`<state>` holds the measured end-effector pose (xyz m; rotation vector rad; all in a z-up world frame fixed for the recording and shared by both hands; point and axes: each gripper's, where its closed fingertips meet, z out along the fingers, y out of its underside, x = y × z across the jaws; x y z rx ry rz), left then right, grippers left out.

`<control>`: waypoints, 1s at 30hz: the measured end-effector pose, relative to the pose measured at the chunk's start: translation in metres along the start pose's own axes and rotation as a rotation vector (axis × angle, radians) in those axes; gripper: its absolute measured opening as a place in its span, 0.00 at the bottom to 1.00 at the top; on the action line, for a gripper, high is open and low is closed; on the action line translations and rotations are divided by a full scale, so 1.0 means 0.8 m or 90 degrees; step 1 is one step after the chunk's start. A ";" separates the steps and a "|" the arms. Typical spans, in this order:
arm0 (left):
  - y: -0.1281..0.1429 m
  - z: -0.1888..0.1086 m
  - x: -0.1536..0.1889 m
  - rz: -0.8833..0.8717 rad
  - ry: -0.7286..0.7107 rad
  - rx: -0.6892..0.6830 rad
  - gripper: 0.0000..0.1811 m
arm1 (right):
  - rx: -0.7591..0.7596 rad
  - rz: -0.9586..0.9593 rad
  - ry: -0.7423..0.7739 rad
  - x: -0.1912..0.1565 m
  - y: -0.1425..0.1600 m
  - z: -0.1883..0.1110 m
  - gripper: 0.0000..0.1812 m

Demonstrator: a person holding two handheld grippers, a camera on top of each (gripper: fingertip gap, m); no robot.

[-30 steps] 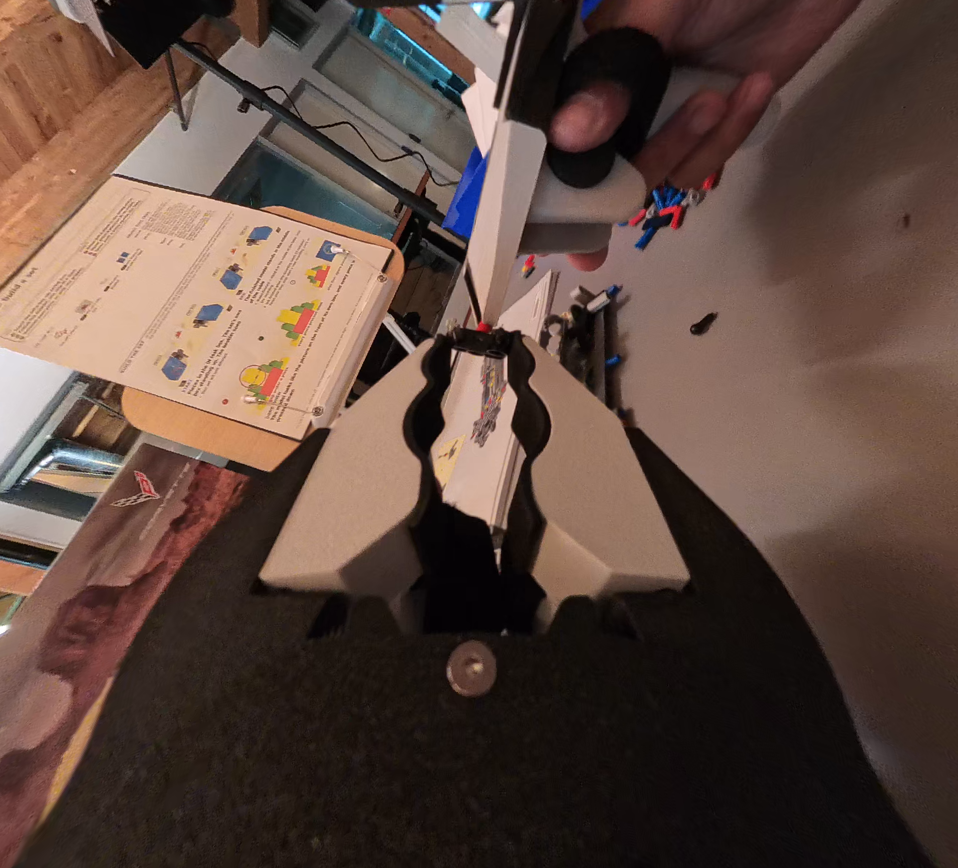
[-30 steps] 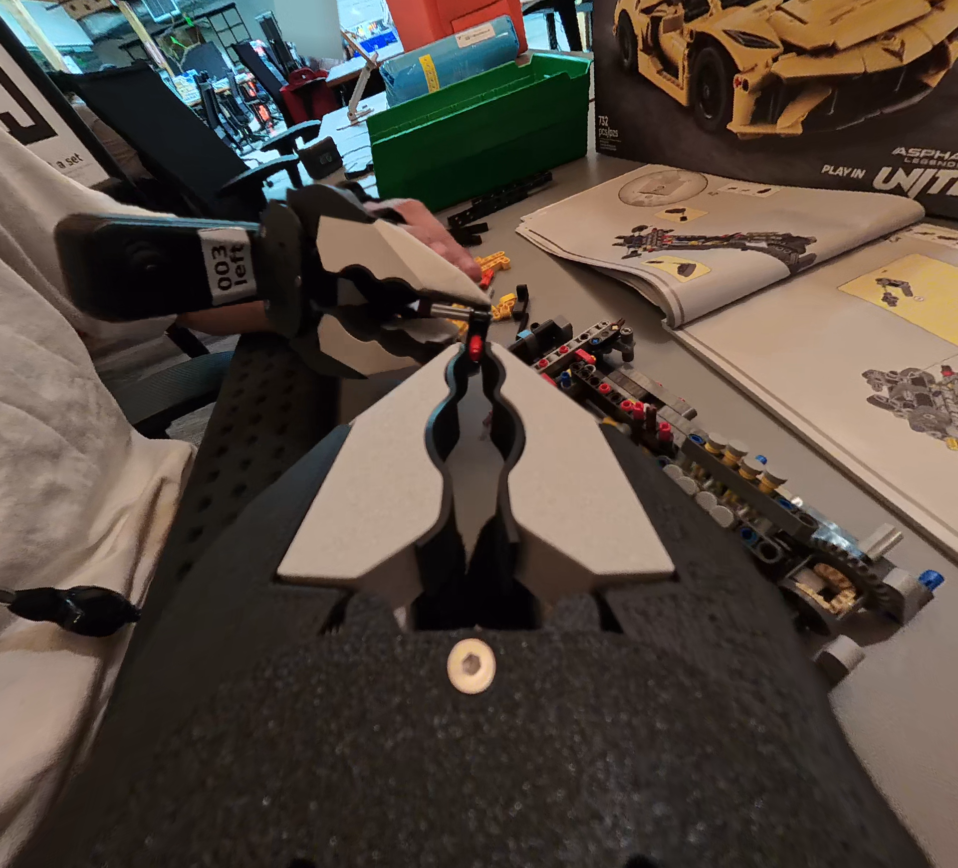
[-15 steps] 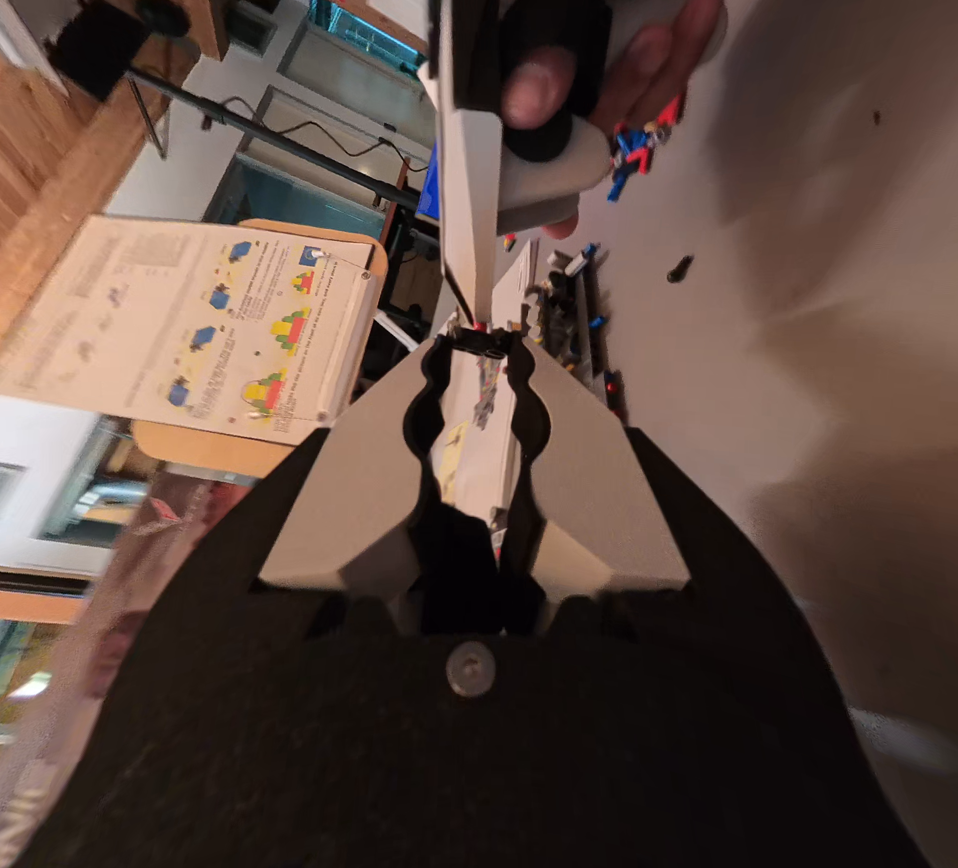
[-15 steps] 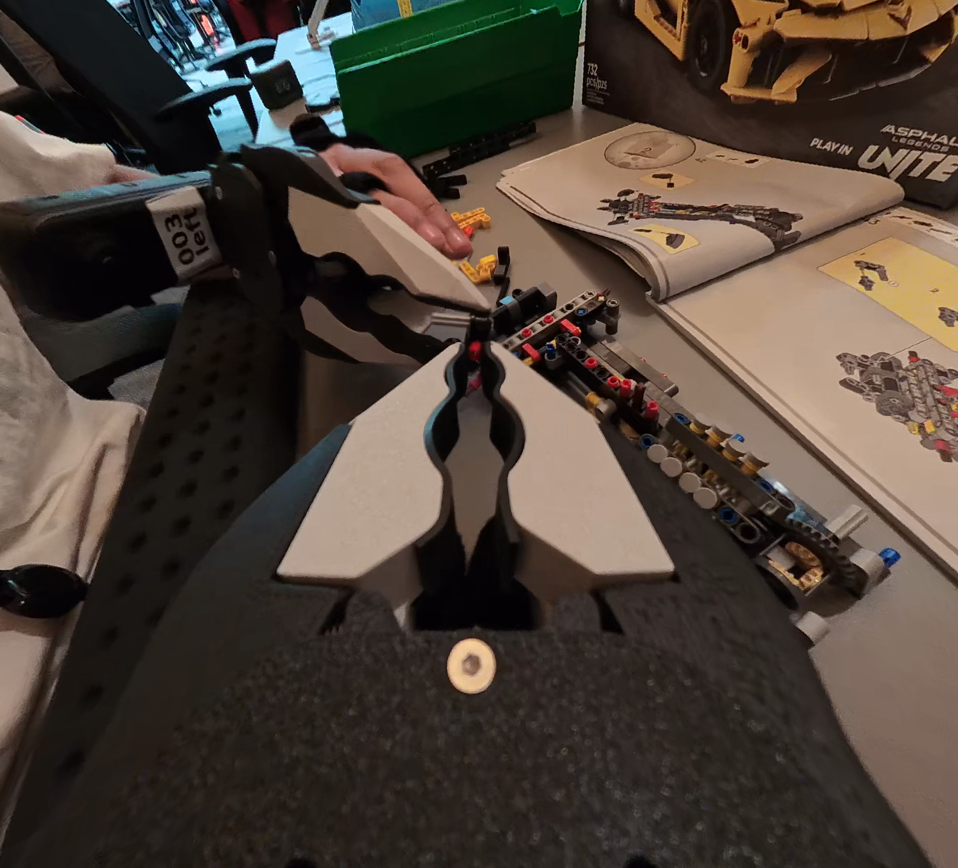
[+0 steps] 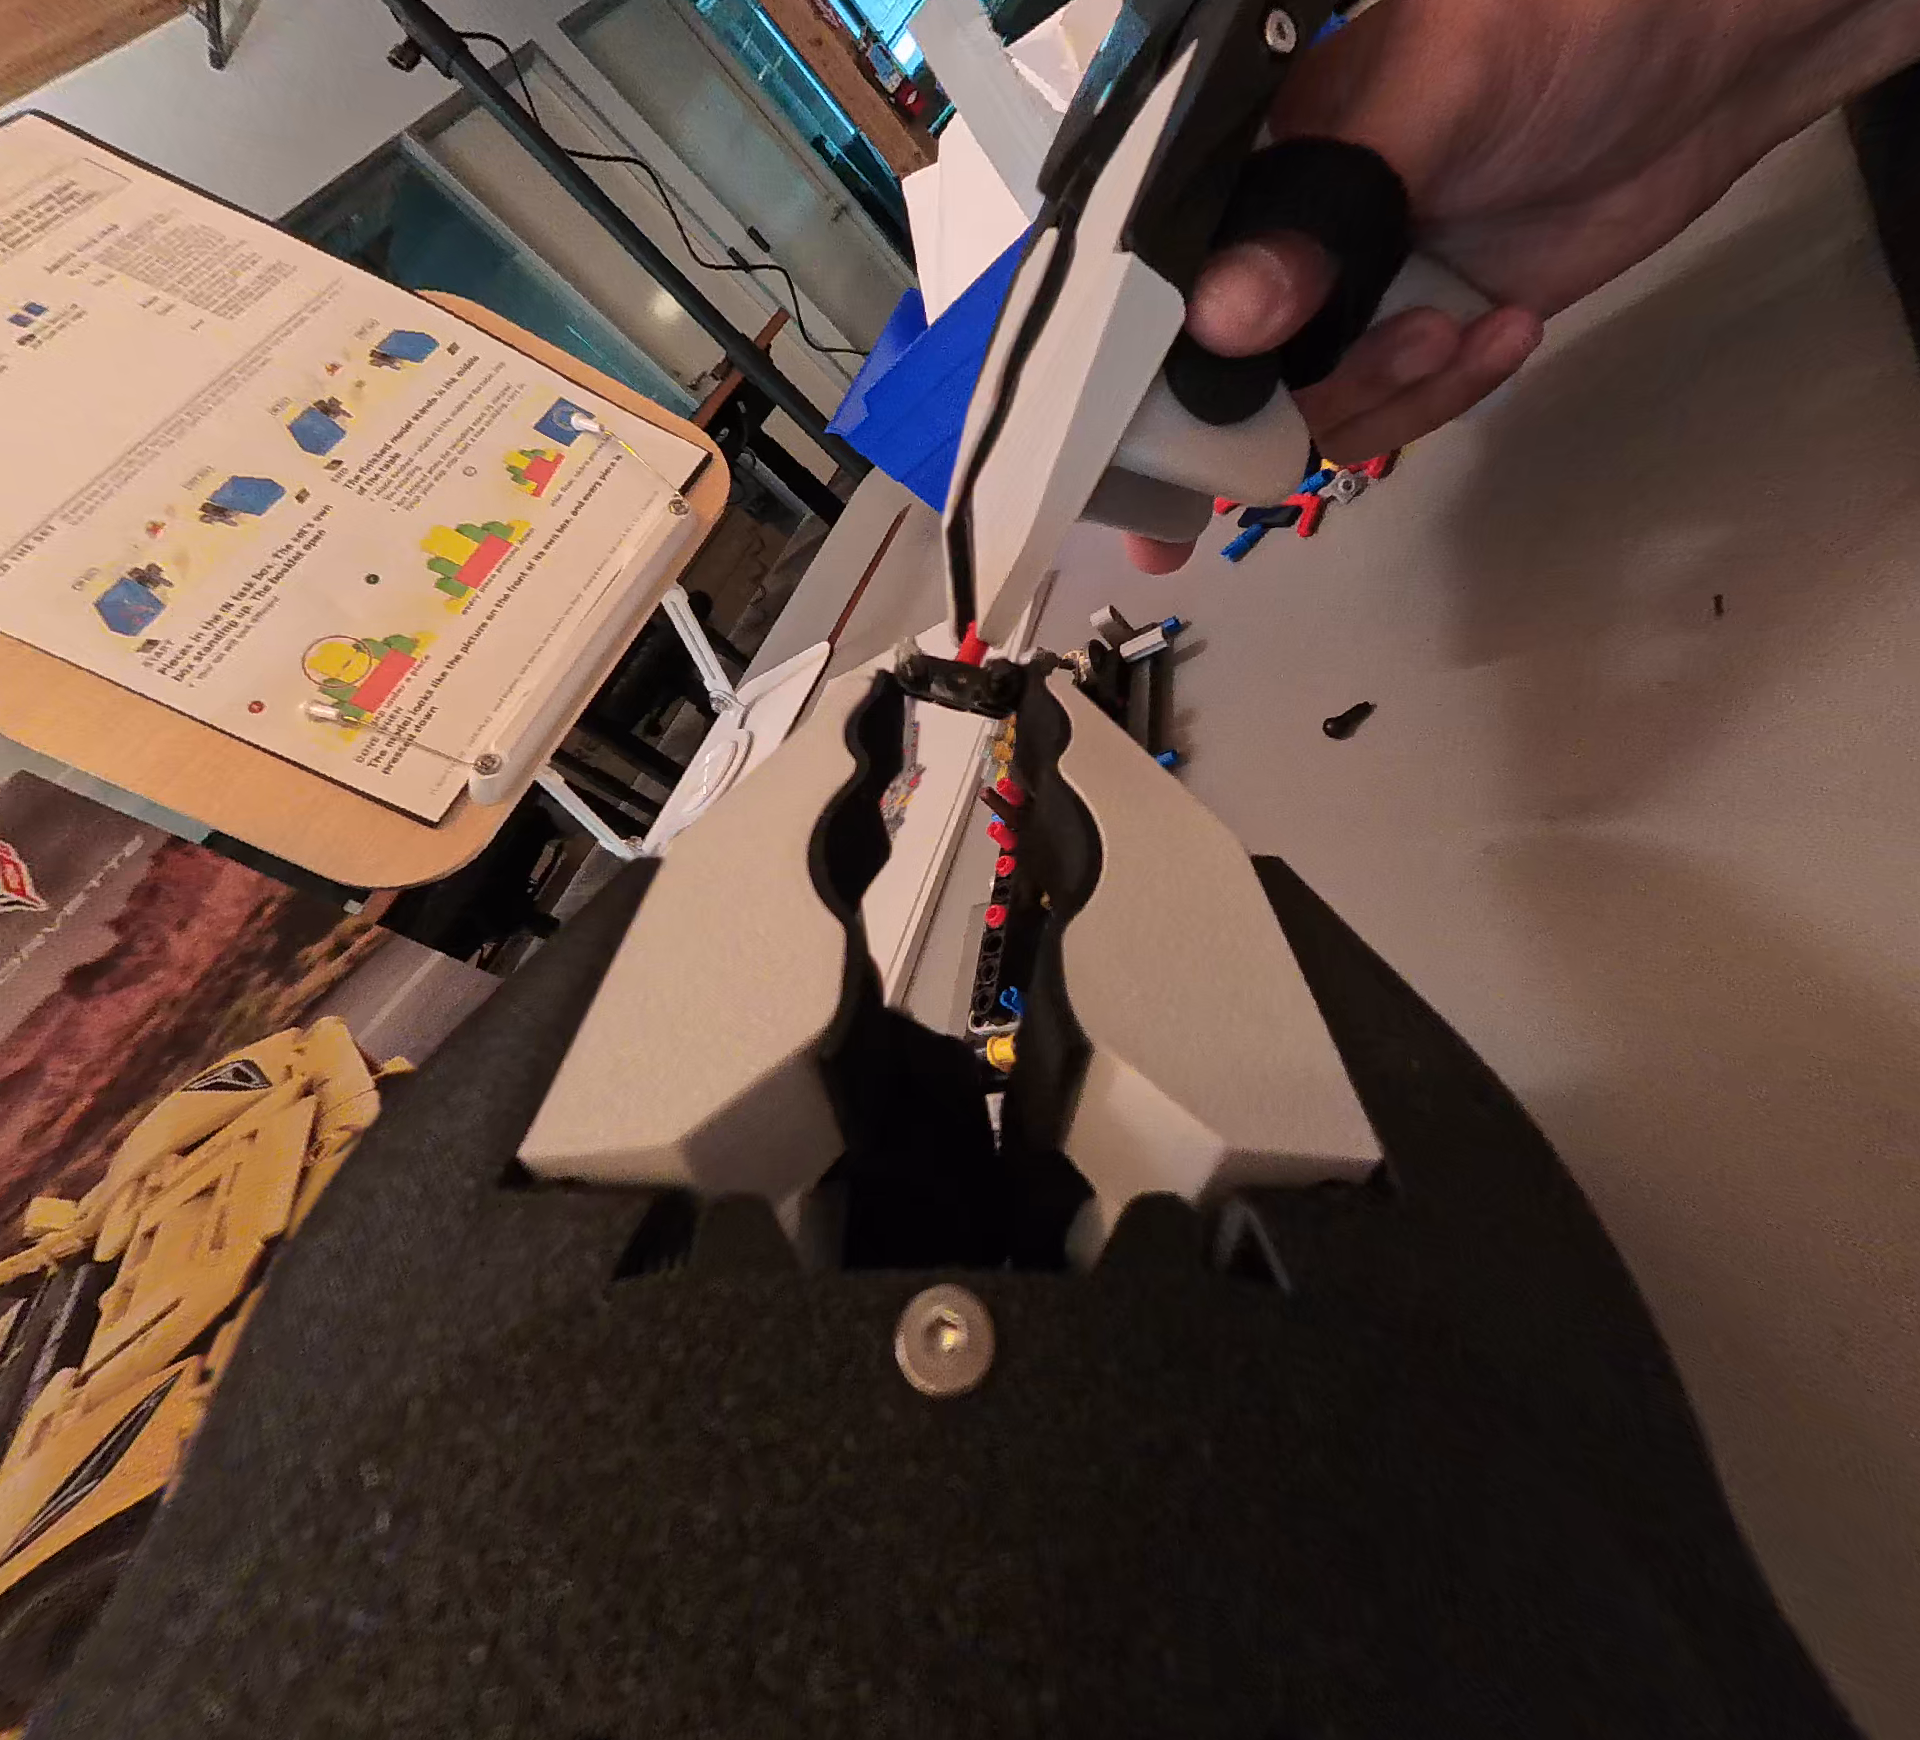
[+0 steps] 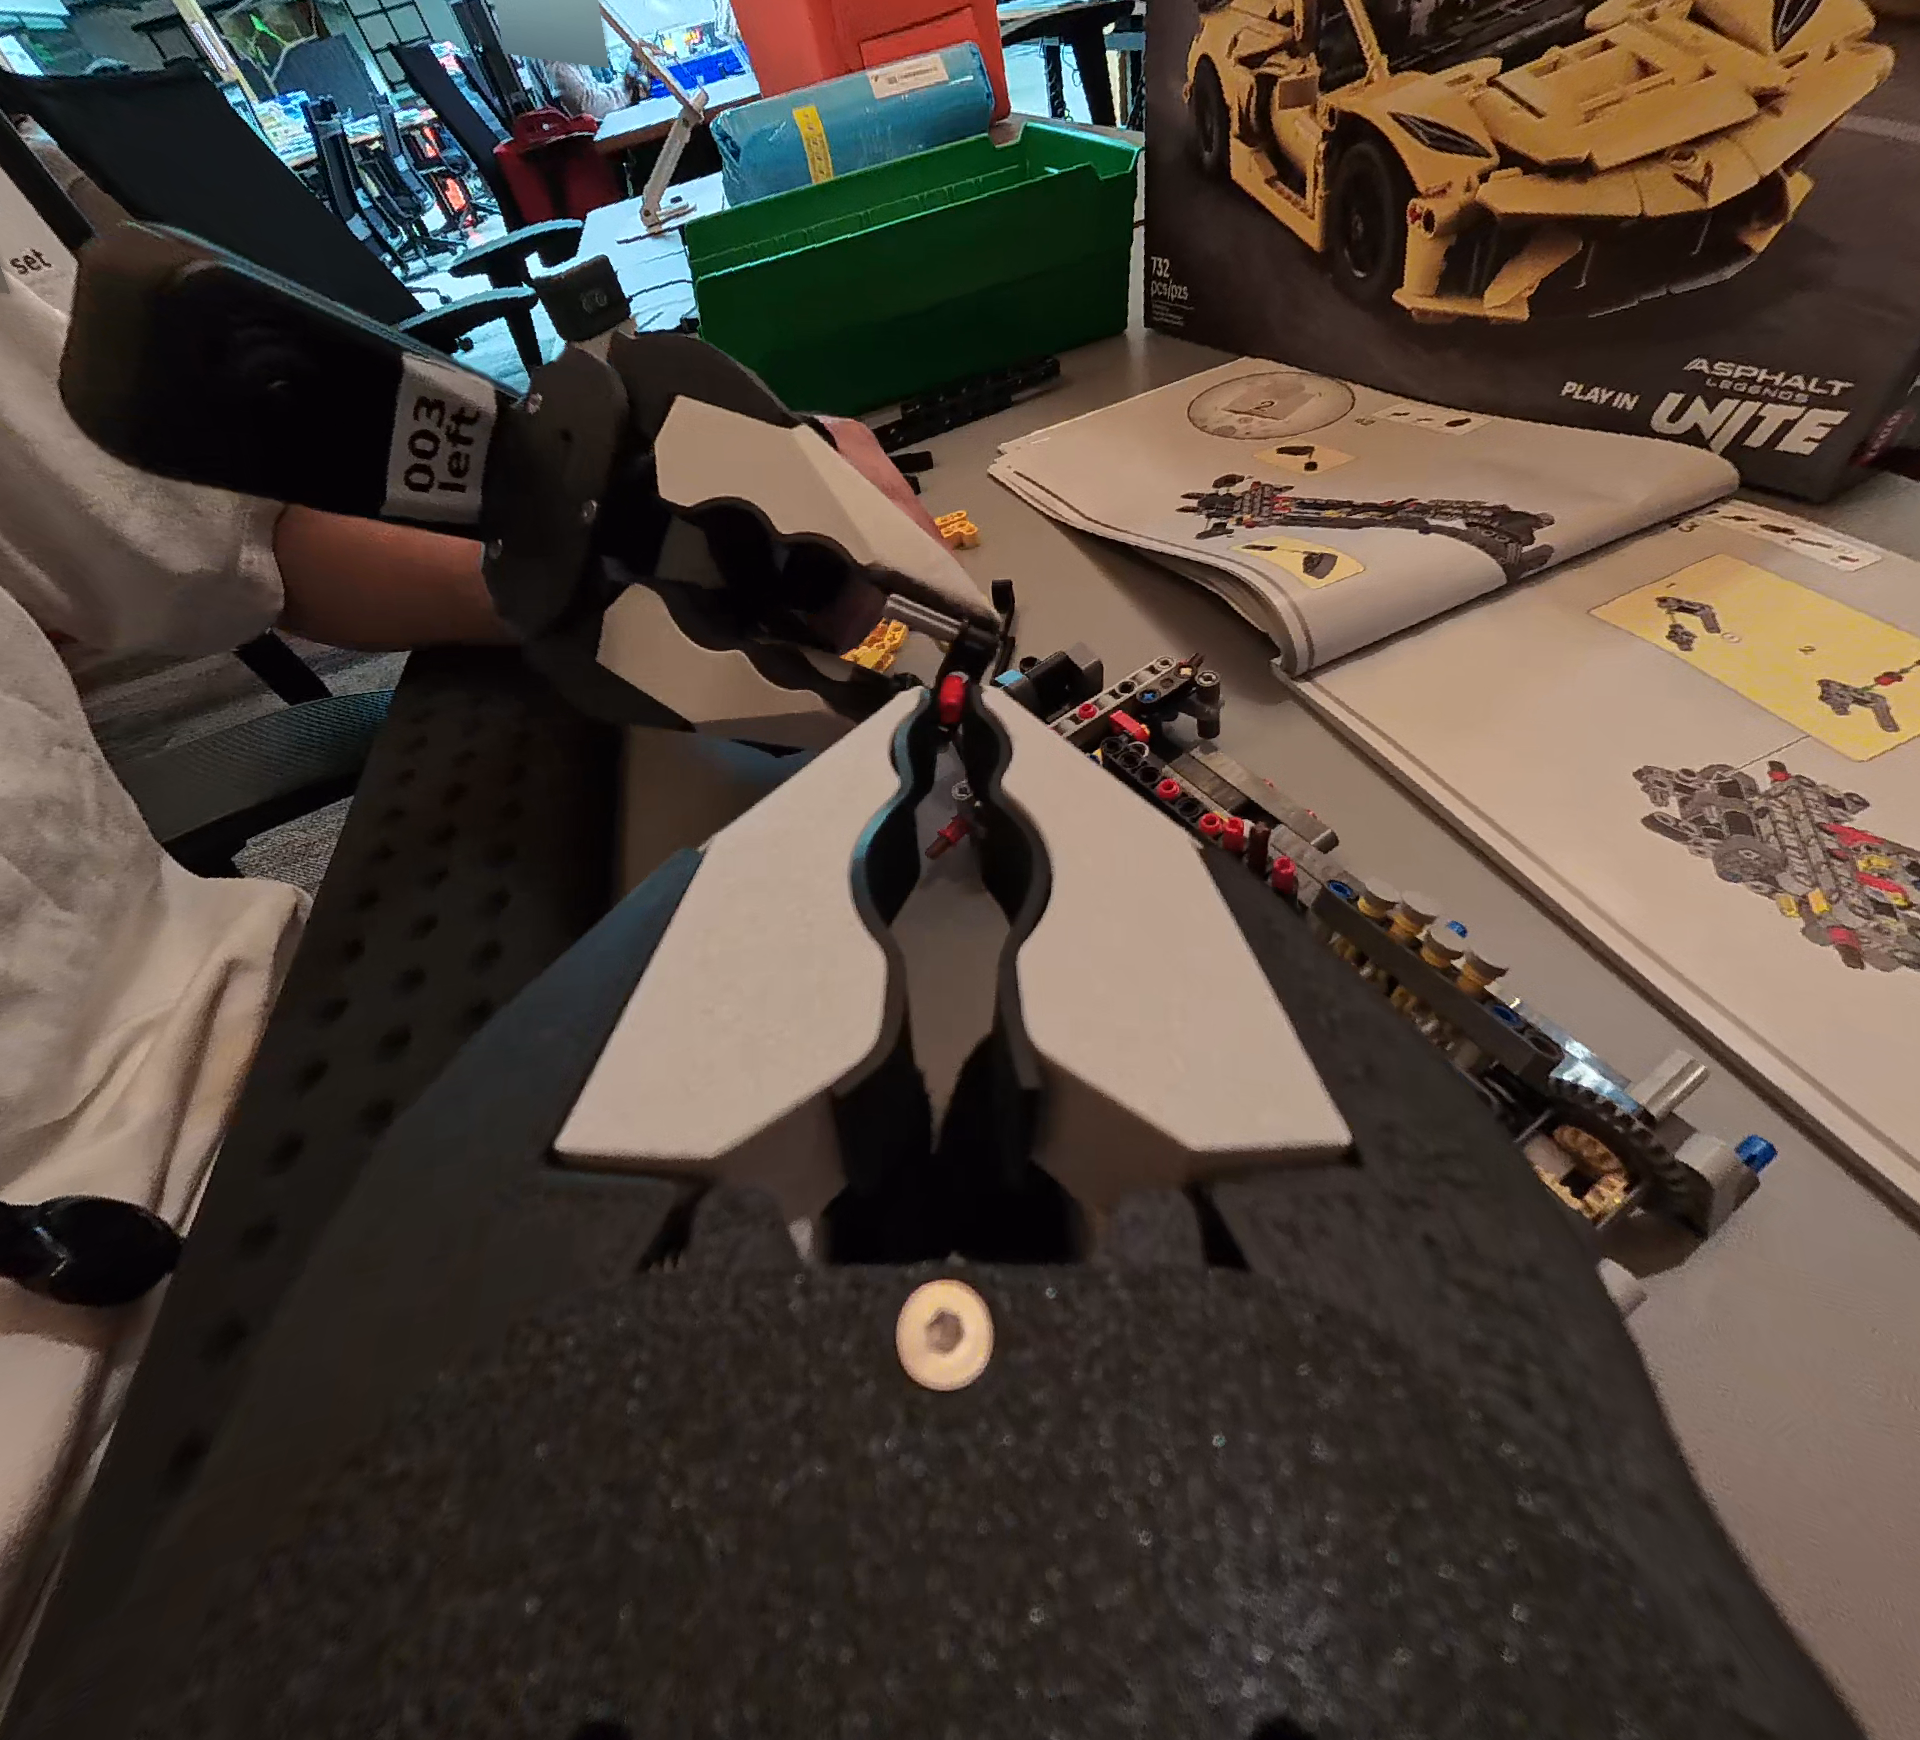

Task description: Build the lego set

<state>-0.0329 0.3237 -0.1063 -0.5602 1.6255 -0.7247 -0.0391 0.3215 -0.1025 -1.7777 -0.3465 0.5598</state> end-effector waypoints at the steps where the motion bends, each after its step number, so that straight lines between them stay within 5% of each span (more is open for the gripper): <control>1: 0.001 0.000 0.000 -0.001 0.001 -0.002 0.11 | -0.001 0.001 0.000 0.000 0.001 0.000 0.02; 19: 0.002 -0.004 0.004 -0.029 0.035 0.006 0.11 | 0.002 0.017 0.000 0.004 0.001 -0.002 0.02; 24: 0.026 -0.008 0.025 -0.024 0.112 -0.062 0.11 | -0.026 0.015 0.037 0.019 0.011 -0.004 0.02; 30: 0.075 -0.056 0.076 0.284 0.357 -0.270 0.11 | -0.029 0.006 0.063 0.028 0.012 -0.004 0.02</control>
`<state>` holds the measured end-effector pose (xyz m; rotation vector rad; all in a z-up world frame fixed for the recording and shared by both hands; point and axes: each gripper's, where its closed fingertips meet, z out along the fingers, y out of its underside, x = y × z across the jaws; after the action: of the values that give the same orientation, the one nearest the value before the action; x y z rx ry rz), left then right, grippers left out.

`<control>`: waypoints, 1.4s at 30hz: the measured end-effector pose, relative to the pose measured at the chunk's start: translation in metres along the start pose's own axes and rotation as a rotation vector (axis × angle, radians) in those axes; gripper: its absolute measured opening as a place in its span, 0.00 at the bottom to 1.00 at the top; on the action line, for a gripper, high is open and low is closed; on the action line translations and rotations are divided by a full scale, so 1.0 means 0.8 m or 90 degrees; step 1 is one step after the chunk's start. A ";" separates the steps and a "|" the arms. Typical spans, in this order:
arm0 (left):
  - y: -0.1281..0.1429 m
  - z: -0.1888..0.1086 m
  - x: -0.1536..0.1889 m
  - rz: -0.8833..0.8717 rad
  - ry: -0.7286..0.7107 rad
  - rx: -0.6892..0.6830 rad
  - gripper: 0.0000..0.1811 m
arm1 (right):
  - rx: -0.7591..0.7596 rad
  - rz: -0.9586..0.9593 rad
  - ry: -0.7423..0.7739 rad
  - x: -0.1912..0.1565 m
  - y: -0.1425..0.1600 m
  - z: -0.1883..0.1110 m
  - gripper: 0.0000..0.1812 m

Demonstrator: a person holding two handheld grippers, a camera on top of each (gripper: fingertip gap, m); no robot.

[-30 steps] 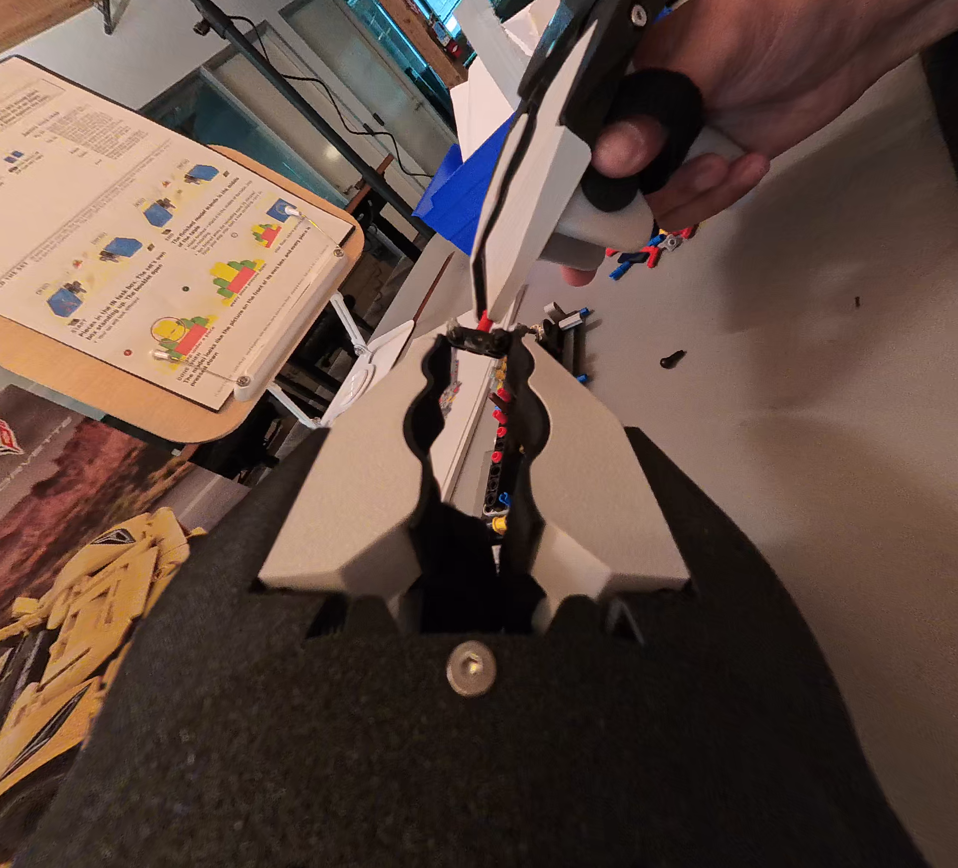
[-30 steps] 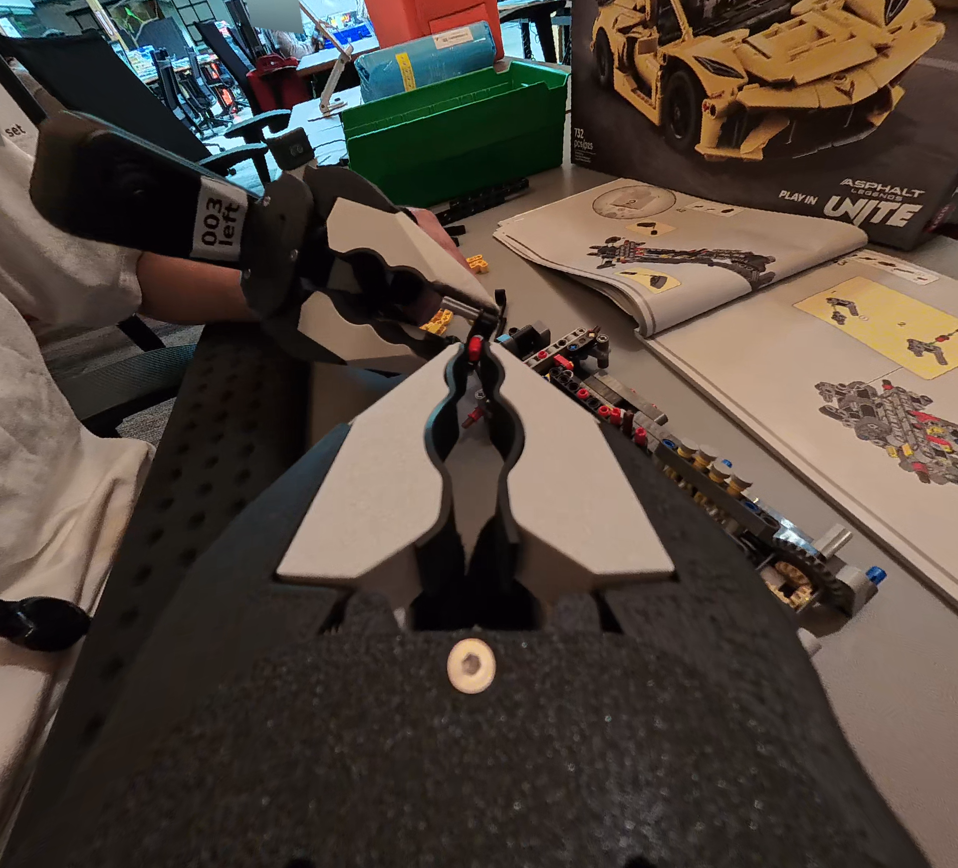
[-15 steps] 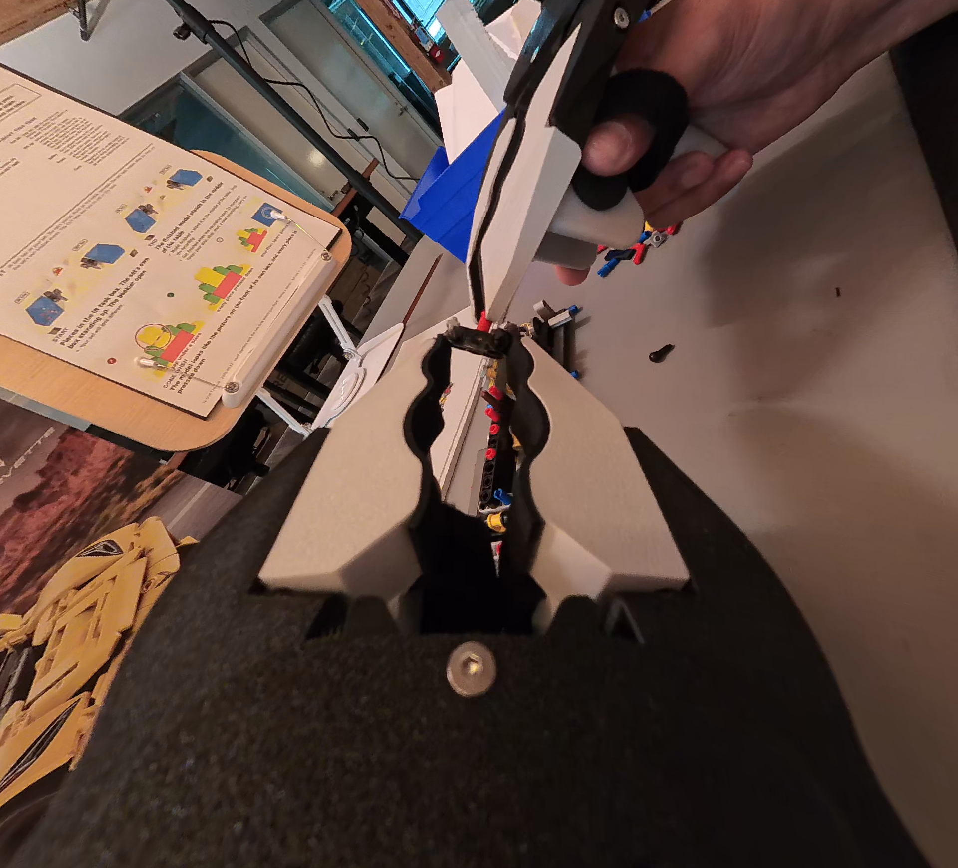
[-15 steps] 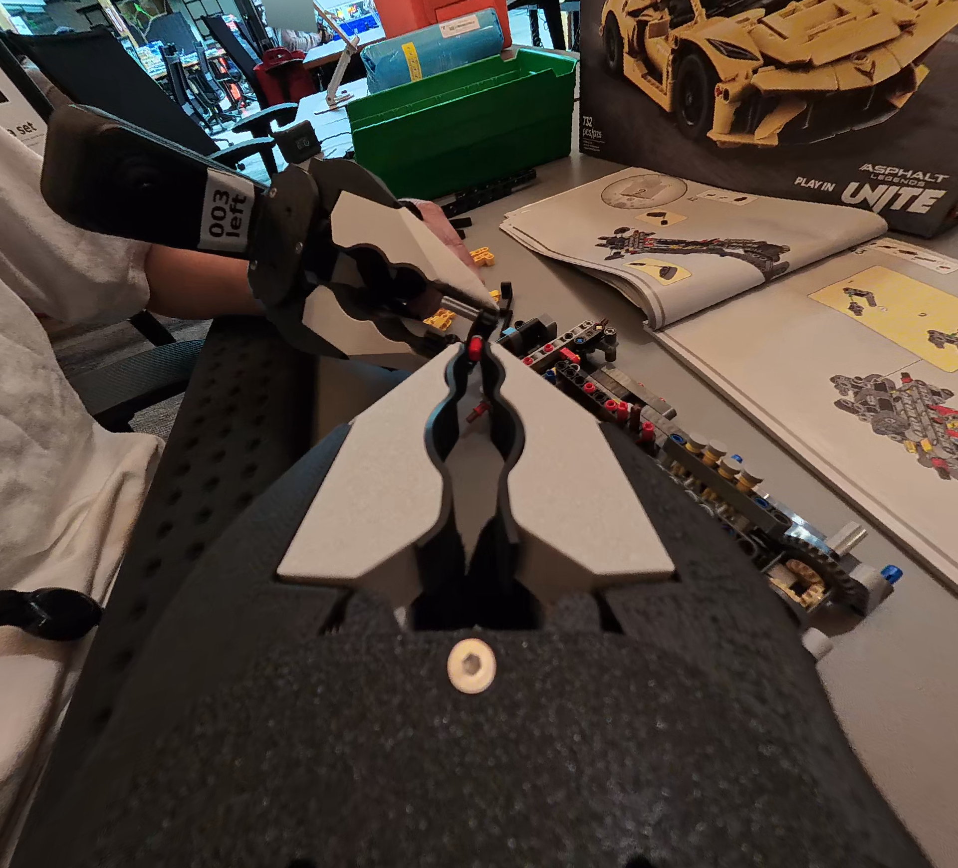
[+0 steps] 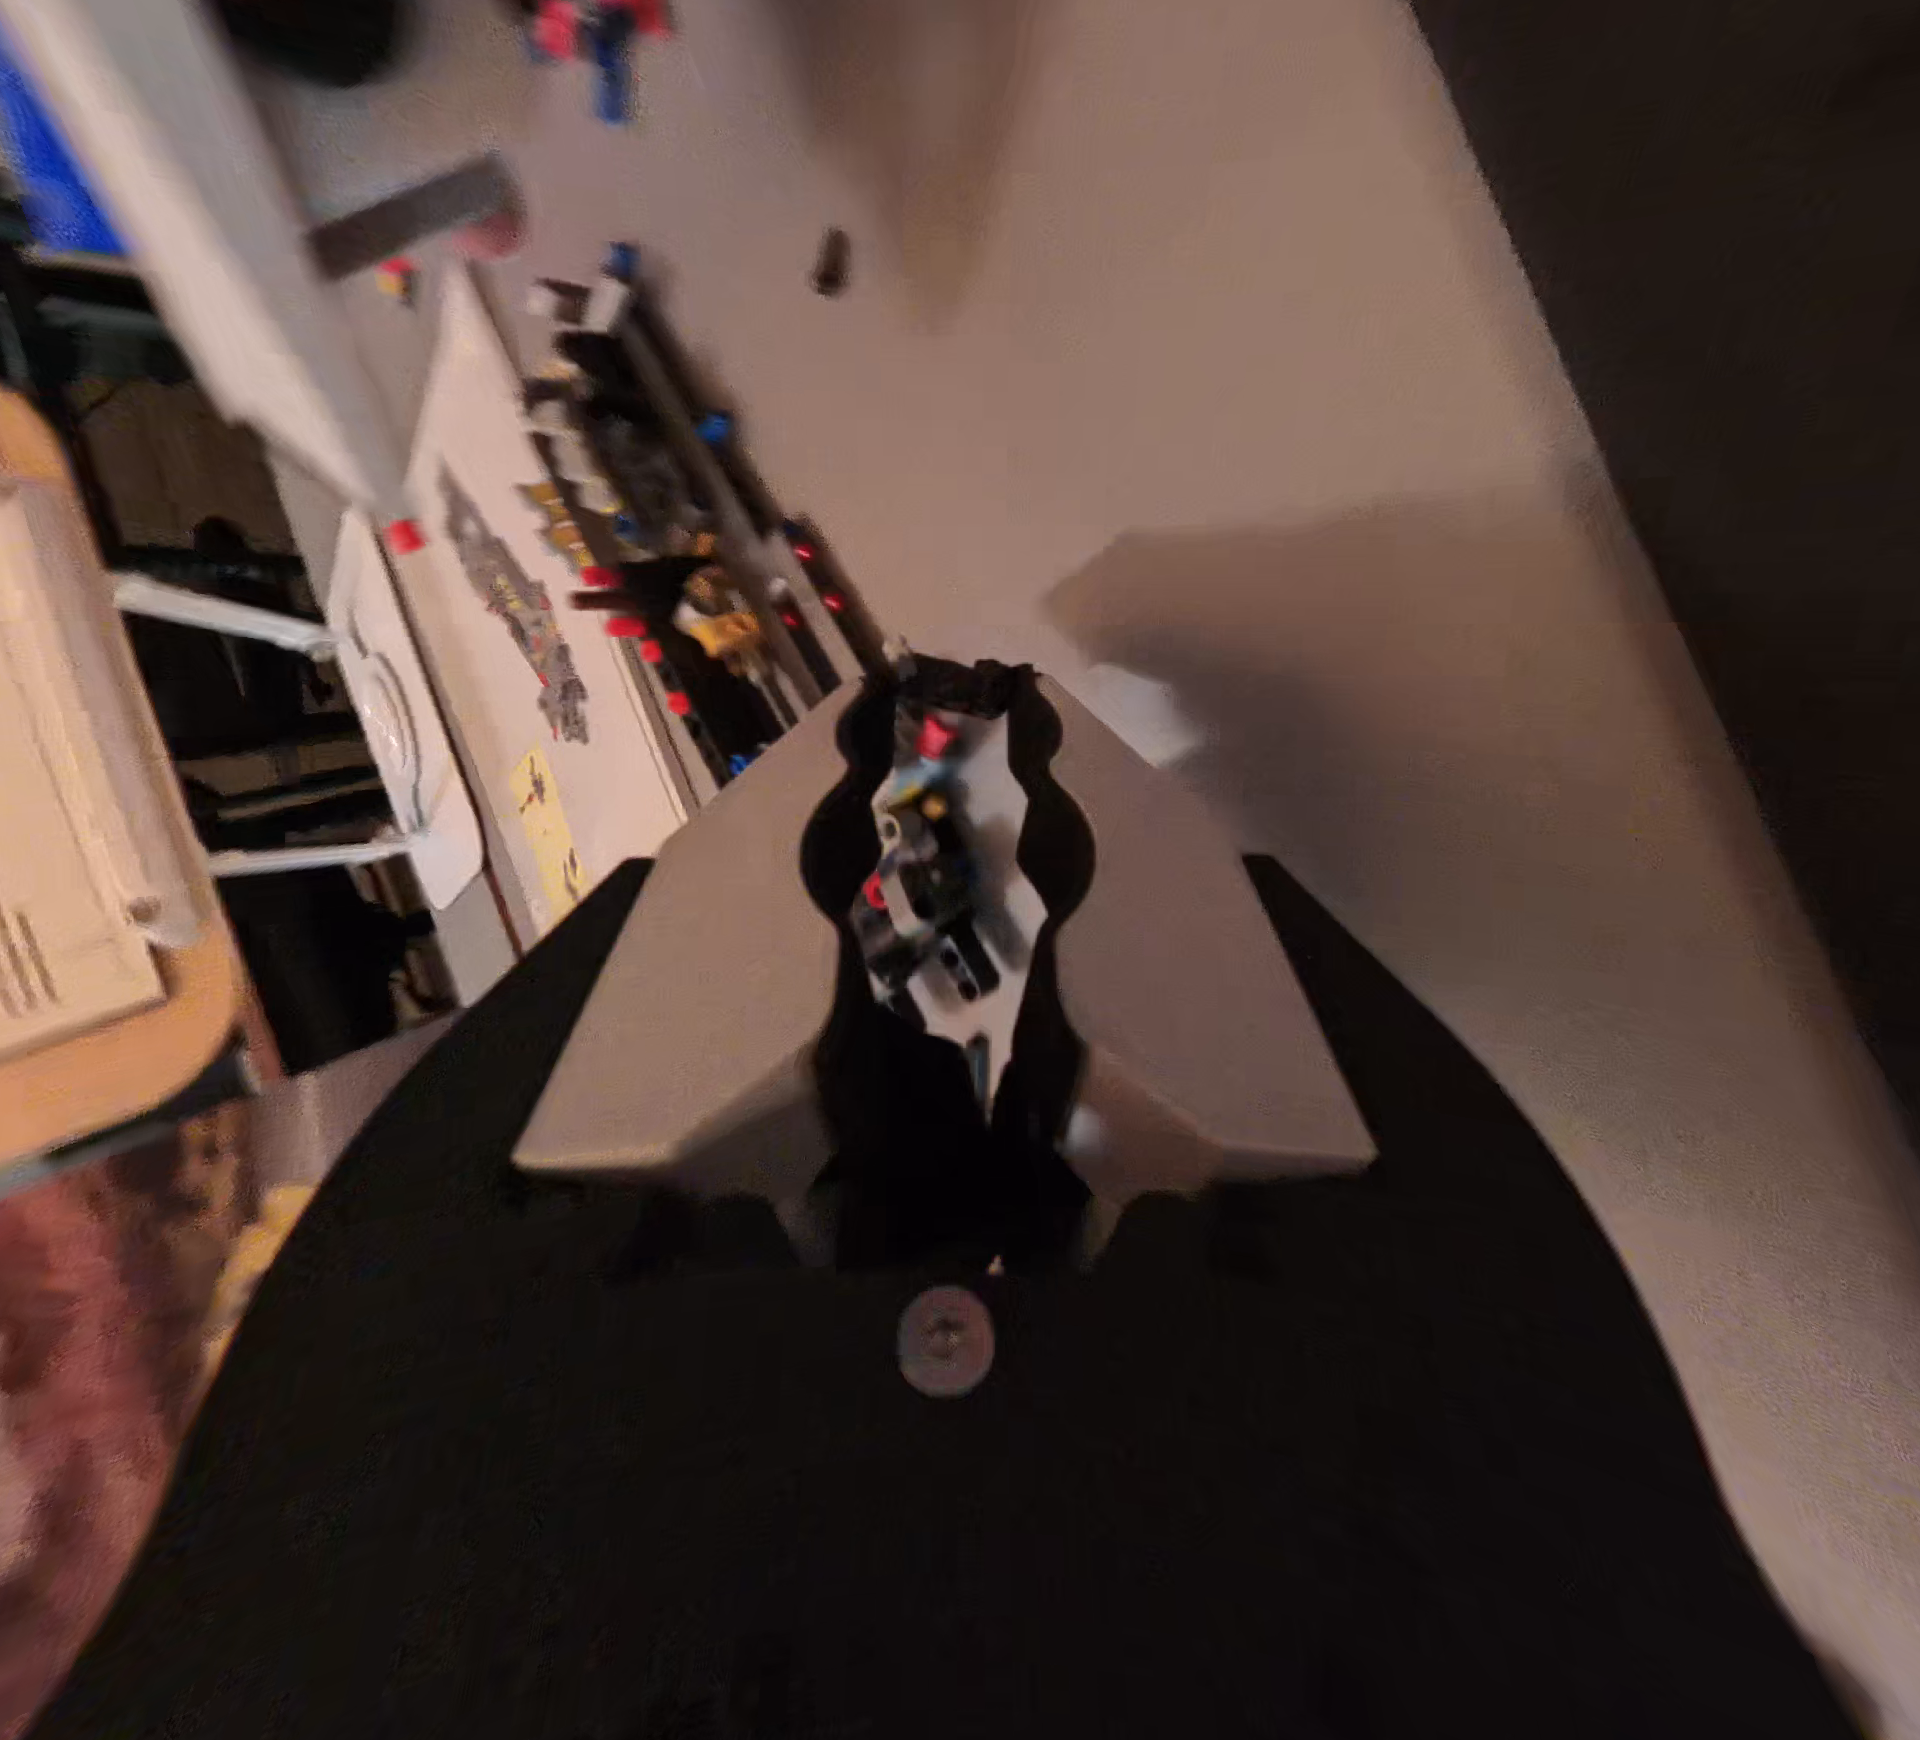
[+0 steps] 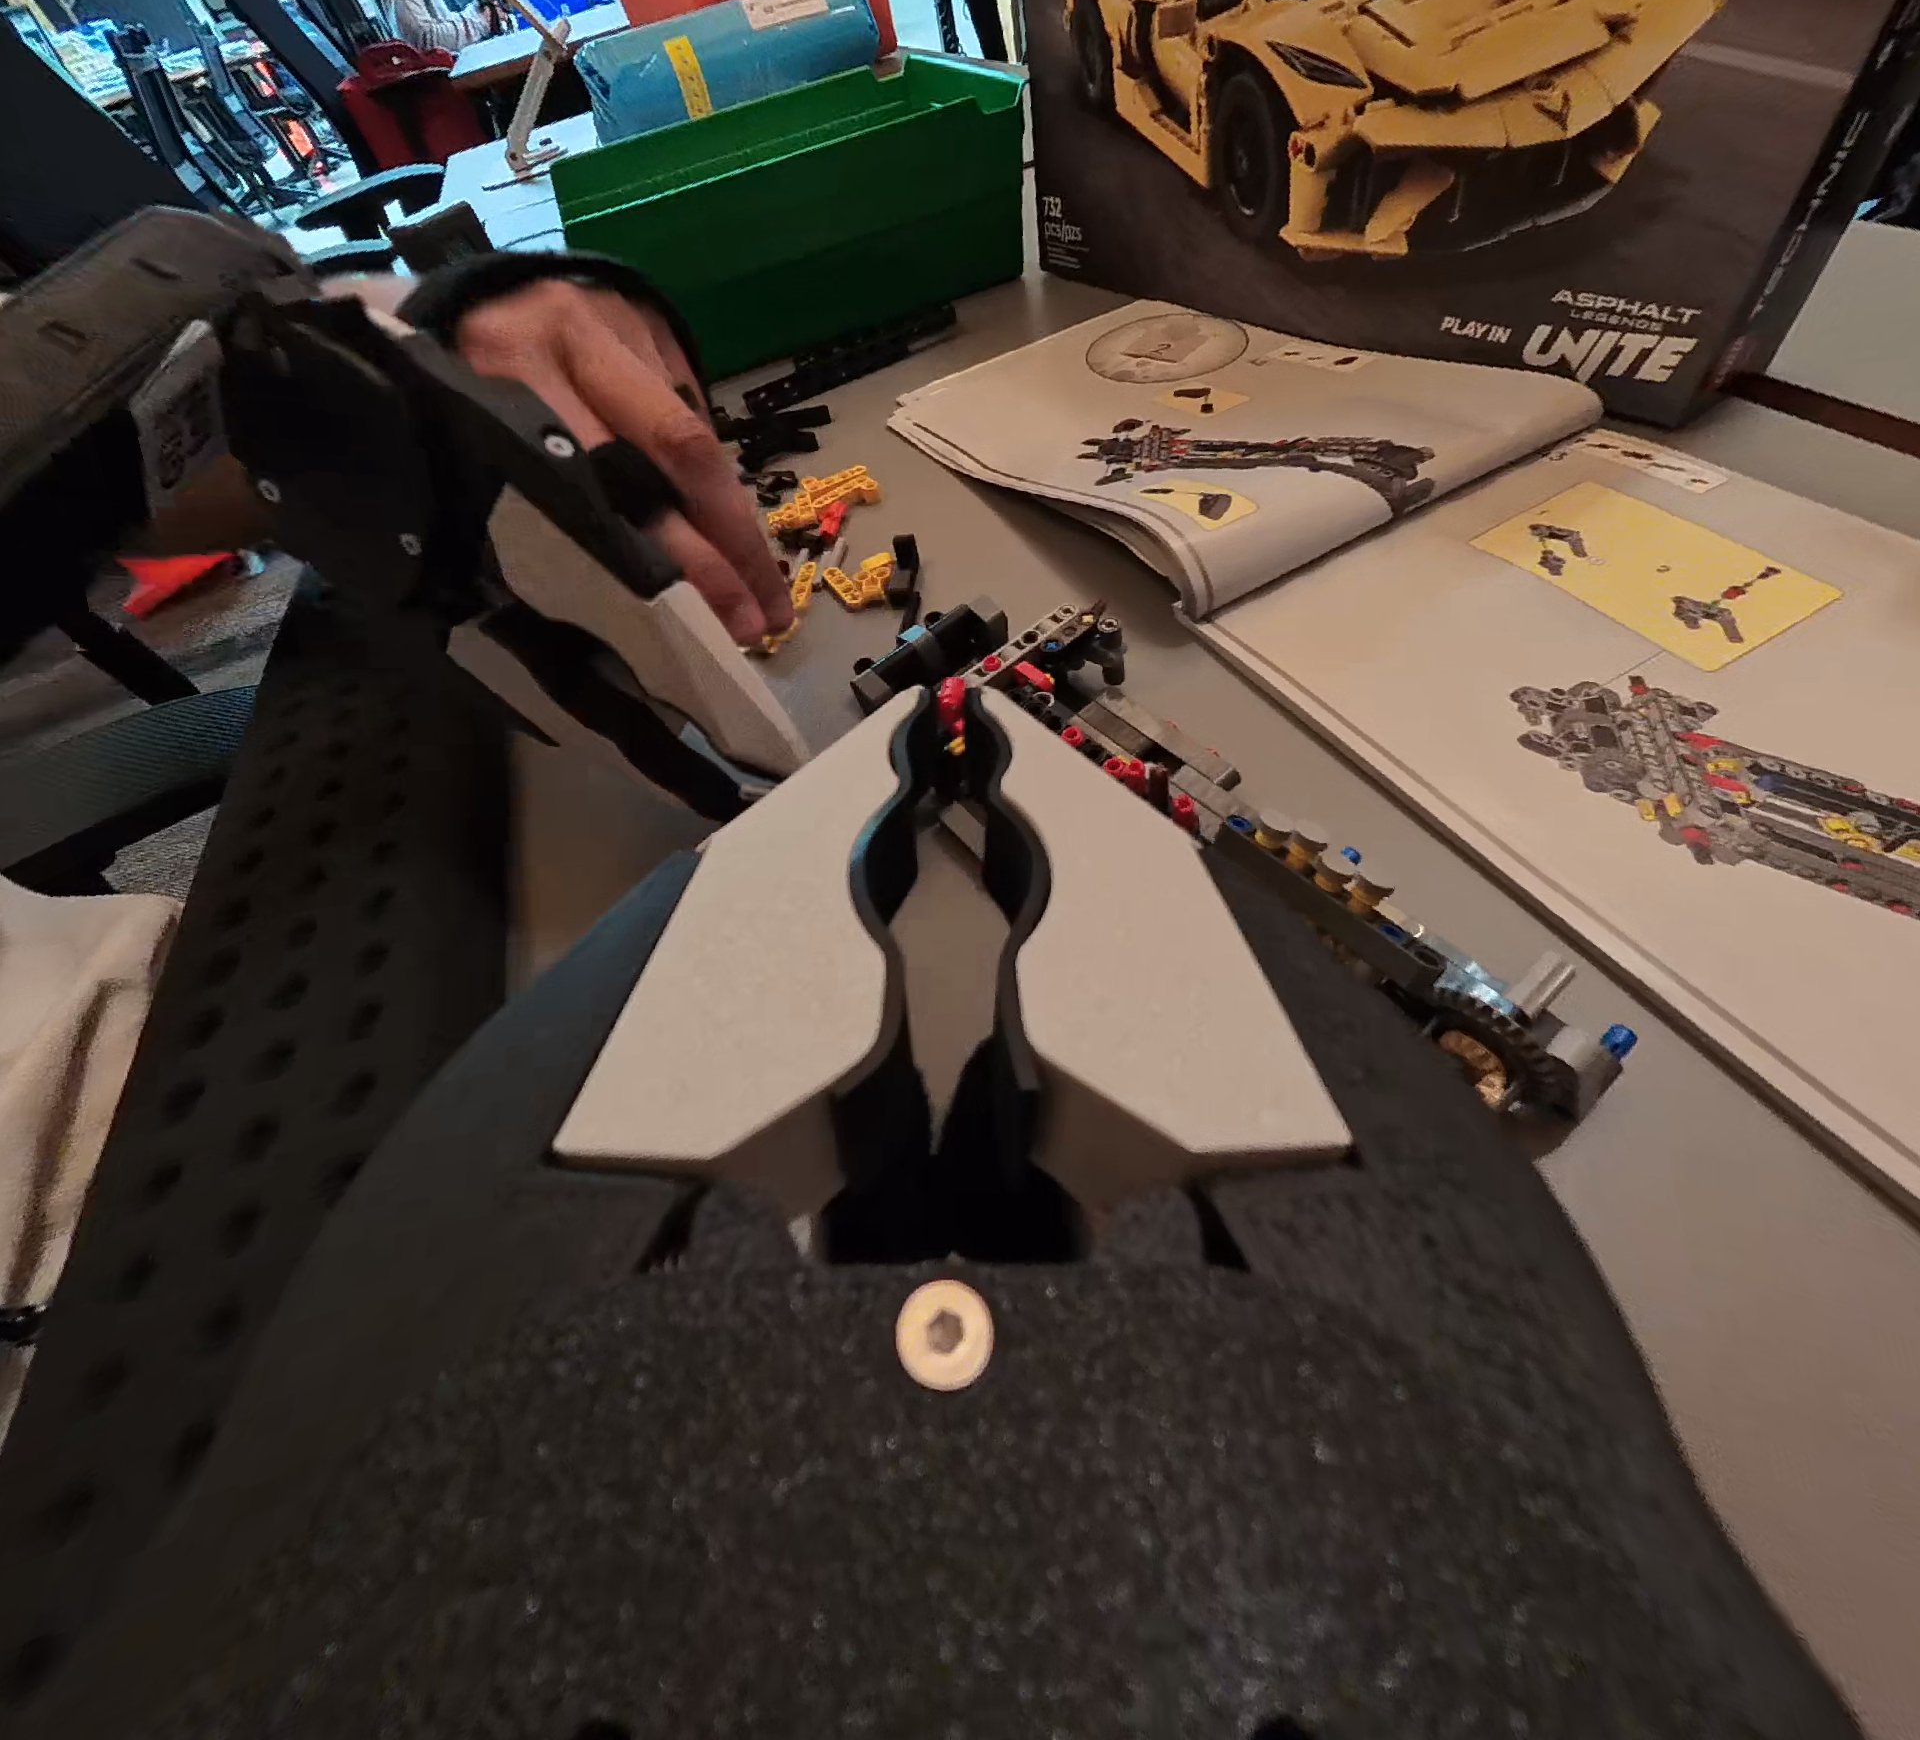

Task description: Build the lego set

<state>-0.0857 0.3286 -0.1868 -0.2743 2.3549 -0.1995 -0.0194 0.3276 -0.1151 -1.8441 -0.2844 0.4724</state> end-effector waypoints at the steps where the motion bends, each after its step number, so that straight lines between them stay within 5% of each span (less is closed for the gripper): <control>1: 0.005 -0.003 0.012 0.052 0.042 -0.033 0.11 | -0.003 0.001 -0.003 -0.001 0.001 0.001 0.02; 6: 0.014 -0.020 0.048 0.175 0.197 -0.112 0.11 | -0.009 0.001 -0.009 -0.004 0.005 0.001 0.02; 10: 0.013 -0.020 0.049 0.187 0.207 -0.126 0.13 | -0.008 0.009 -0.021 -0.007 0.005 0.001 0.02; 17: 0.003 -0.033 0.058 -0.054 0.196 -0.069 0.18 | -0.008 0.017 -0.042 -0.015 0.005 0.002 0.02; 26: -0.002 -0.024 0.061 -0.500 0.173 0.093 0.21 | -0.011 0.019 -0.046 -0.015 0.007 0.003 0.01; 42: -0.009 -0.017 0.059 -0.542 0.131 0.125 0.13 | -0.030 0.012 -0.067 -0.026 0.014 0.008 0.02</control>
<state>-0.1273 0.3103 -0.2066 -1.1920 2.2475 -0.8867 -0.0410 0.3211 -0.1235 -1.8728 -0.3526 0.5820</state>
